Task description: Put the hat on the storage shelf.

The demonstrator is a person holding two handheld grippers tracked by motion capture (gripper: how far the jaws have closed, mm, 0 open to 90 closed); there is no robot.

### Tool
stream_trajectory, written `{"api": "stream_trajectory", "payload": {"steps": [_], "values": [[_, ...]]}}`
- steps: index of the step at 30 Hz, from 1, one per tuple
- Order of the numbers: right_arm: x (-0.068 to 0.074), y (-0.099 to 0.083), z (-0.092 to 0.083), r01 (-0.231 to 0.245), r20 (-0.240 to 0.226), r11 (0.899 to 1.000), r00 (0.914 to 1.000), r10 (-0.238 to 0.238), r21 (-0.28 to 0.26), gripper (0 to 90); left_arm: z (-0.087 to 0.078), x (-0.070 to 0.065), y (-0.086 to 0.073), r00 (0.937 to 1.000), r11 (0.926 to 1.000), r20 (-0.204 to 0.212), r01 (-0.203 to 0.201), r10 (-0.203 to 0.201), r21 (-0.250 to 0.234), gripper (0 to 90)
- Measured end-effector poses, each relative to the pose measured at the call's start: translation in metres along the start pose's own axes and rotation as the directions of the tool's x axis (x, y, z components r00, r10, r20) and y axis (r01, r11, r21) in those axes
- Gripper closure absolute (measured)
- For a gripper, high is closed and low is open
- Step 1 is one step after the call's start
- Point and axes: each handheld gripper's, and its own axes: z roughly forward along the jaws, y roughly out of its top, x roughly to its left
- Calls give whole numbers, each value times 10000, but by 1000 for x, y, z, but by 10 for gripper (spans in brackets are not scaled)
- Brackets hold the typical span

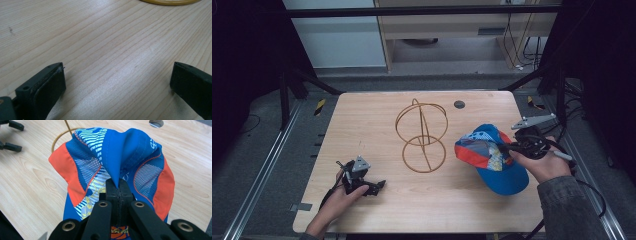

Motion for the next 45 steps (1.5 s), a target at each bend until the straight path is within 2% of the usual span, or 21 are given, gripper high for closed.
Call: {"api": "stream_trajectory", "payload": {"steps": [20, 27, 45], "values": [[3, 17, -25, 79, 106, 9970, 9999, -71, -769, 900, 0, 0, 0, 10000, 10000, -1, 1, -1, -1, 0], [4, 28, -34, 275, 190, 9961, 9995, -260, -842, 900, 0, 0, 0, 10000, 10000, 1, 7, -7, -2, 0], [15, 58, -64, 806, 399, 9843, 9964, -752, -1570, 900, 0, 0, 0, 10000, 10000, -8, 9, -9, -33, 0]]}}
